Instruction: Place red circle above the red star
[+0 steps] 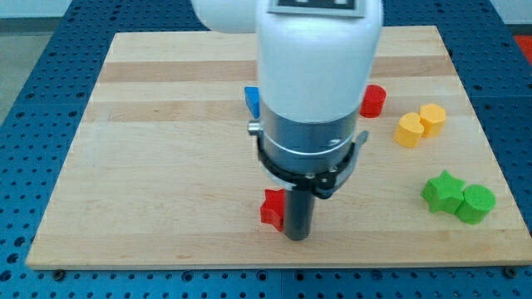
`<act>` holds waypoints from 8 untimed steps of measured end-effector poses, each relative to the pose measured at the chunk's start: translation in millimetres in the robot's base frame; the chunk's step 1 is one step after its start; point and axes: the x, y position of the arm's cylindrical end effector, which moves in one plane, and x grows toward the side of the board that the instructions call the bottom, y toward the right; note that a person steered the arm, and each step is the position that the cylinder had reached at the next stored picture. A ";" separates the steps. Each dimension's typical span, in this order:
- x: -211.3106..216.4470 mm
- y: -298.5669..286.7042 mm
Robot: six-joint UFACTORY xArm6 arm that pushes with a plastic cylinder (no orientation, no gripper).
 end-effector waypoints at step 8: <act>-354.1 103.5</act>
